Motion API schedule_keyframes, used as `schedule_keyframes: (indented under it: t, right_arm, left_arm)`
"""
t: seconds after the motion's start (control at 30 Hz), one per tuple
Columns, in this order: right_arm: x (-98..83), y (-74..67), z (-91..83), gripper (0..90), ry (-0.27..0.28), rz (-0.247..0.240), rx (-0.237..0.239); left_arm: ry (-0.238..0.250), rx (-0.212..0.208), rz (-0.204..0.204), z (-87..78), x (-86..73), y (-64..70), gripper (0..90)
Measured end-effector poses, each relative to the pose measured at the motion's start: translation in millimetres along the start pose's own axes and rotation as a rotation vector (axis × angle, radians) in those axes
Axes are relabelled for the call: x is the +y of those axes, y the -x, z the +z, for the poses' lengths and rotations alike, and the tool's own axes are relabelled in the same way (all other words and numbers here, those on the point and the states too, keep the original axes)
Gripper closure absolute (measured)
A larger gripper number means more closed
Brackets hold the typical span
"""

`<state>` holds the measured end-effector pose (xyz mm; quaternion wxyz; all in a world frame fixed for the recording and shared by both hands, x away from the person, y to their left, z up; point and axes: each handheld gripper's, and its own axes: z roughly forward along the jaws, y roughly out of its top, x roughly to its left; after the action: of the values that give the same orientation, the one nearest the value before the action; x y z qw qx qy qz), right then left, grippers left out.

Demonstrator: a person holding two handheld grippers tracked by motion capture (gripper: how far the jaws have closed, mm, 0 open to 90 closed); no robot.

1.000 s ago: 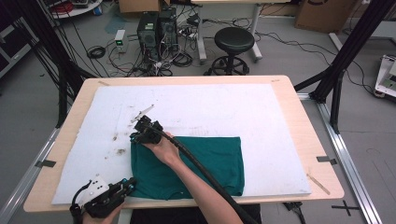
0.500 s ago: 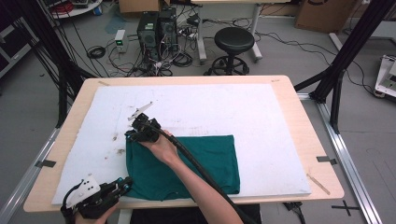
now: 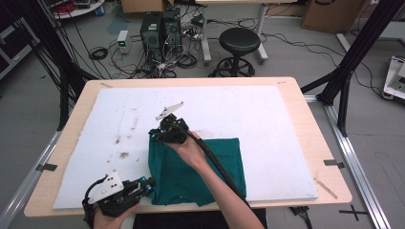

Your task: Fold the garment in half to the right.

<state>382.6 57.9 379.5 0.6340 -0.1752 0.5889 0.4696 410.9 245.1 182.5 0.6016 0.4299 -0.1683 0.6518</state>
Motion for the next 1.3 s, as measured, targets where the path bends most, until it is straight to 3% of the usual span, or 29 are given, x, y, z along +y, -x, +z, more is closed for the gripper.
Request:
schedule_keyframes:
  t: [0.17, 0.63, 0.77, 0.93, 1.3]
  right_arm:
    - [-15.4, 12.6, -23.1, 84.5, 0.01, 0.035, -0.028]
    - [-42.4, 29.6, -66.9, 84.5, 0.045, 0.054, -0.092]
    - [-50.9, 35.4, -79.0, 84.5, 0.048, 0.057, -0.112]
    - [-64.2, 43.7, -92.5, 84.5, 0.039, 0.073, -0.138]
    - [-87.7, 59.6, -114.4, 84.5, 0.02, 0.1, -0.179]
  left_arm:
    - [0.007, -0.063, 0.016, 23.0, 13.0, 8.9, 85.5]
    - [-0.002, -0.157, 0.03, 67.1, 30.5, 26.8, 85.5]
    - [-0.002, -0.167, 0.04, 80.6, 34.9, 34.3, 85.5]
    - [-0.015, -0.187, 0.029, 103.9, 35.8, 44.2, 85.6]
    - [-0.05, -0.205, 0.001, 136.6, 41.3, 59.6, 85.5]
